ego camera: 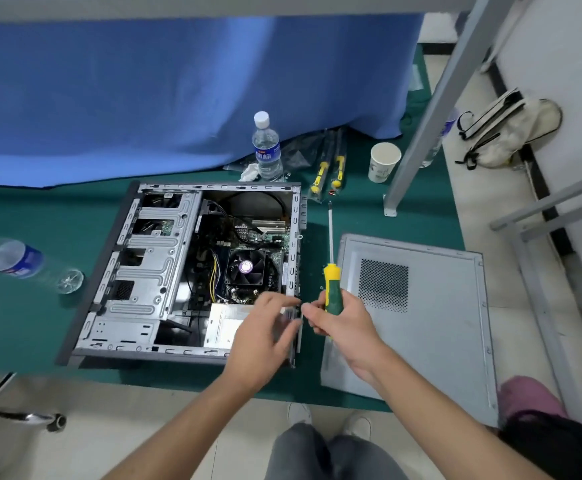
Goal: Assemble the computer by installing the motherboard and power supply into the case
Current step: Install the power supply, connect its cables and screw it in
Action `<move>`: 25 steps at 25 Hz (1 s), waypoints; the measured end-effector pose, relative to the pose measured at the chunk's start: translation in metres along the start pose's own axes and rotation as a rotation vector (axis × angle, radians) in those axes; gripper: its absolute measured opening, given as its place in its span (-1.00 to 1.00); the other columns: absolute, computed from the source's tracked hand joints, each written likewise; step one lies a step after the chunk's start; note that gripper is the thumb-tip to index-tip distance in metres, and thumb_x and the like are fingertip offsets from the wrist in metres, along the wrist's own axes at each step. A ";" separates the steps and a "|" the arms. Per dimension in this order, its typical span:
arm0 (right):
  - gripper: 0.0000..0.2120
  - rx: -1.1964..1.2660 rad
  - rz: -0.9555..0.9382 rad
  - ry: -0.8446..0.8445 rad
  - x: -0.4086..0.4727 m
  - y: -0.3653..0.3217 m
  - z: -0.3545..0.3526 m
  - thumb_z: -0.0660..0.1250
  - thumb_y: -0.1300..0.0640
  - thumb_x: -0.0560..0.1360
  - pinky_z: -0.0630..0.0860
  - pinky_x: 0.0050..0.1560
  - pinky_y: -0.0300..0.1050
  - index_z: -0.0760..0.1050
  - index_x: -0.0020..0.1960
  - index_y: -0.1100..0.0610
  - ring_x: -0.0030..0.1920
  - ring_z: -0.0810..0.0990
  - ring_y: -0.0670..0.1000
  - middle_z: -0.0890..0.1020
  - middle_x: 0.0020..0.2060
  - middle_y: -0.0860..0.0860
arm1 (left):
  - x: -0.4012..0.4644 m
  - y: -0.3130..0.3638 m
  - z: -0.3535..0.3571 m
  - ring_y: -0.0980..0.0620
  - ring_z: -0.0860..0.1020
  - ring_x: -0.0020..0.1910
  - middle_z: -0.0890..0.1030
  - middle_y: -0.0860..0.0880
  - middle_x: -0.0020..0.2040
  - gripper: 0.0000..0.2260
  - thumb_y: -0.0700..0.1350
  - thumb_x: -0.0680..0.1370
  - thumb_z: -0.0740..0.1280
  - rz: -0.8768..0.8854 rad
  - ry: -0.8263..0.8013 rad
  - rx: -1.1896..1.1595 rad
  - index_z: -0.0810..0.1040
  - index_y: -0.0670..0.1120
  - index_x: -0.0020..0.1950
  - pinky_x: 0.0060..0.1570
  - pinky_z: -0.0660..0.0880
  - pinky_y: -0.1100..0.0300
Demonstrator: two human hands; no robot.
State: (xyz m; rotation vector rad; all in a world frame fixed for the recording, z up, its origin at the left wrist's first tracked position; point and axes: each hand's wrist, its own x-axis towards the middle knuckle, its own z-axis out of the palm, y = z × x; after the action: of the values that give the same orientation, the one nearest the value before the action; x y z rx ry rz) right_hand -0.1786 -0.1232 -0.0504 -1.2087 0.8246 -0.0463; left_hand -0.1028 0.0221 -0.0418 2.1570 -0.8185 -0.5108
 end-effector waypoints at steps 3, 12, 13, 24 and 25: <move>-0.81 -0.011 0.028 -0.065 -0.010 -0.006 -0.003 0.49 0.19 0.46 0.51 -0.25 -0.18 0.46 -0.13 0.09 -0.35 0.52 -0.05 0.56 -0.39 -0.07 | -0.004 0.015 -0.002 0.10 0.59 -0.18 0.60 0.12 -0.05 -0.84 -0.18 0.53 0.44 -0.019 -0.016 -0.205 0.63 0.03 0.06 -0.14 0.58 0.12; -0.80 -0.002 0.038 -0.149 -0.036 -0.015 -0.007 0.39 0.02 0.56 0.45 -0.33 -0.15 0.45 -0.10 0.12 -0.40 0.45 -0.04 0.49 -0.38 0.01 | -0.013 0.025 -0.014 0.06 0.61 -0.22 0.66 0.05 -0.19 -0.92 -0.19 0.55 0.43 -0.029 -0.048 -0.333 0.70 -0.04 -0.03 -0.13 0.58 0.08; -0.76 -0.033 0.023 -0.149 -0.039 -0.017 -0.009 0.36 -0.05 0.56 0.40 -0.38 -0.16 0.44 -0.11 0.11 -0.42 0.43 -0.03 0.48 -0.39 0.01 | -0.014 0.025 -0.018 0.05 0.63 -0.21 0.67 0.04 -0.18 -0.91 -0.18 0.57 0.41 -0.066 -0.049 -0.373 0.69 -0.01 -0.01 -0.13 0.59 0.09; -0.72 -0.934 -0.424 -0.225 -0.055 -0.052 -0.065 0.25 -0.28 0.52 0.56 0.00 0.03 0.53 0.15 -0.20 -0.12 0.60 -0.09 0.65 -0.11 -0.14 | -0.007 0.008 -0.065 0.04 0.68 -0.08 0.71 -0.04 -0.06 -0.87 -0.19 0.57 0.38 -0.285 0.103 -0.716 0.68 -0.02 0.06 -0.15 0.56 0.29; -0.70 -0.945 -0.444 -0.225 -0.057 -0.053 -0.065 0.24 -0.29 0.51 0.56 -0.03 0.05 0.55 0.13 -0.20 -0.15 0.60 -0.08 0.65 -0.14 -0.13 | -0.007 0.007 -0.067 0.03 0.68 -0.07 0.72 -0.04 -0.05 -0.87 -0.19 0.57 0.38 -0.283 0.101 -0.719 0.68 -0.02 0.06 -0.14 0.56 0.29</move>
State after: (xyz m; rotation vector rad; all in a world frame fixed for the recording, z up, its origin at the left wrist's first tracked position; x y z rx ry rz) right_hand -0.2364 -0.1711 0.0177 -2.2275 0.3424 0.1323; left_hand -0.0717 0.0573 0.0065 1.6044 -0.2079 -0.7038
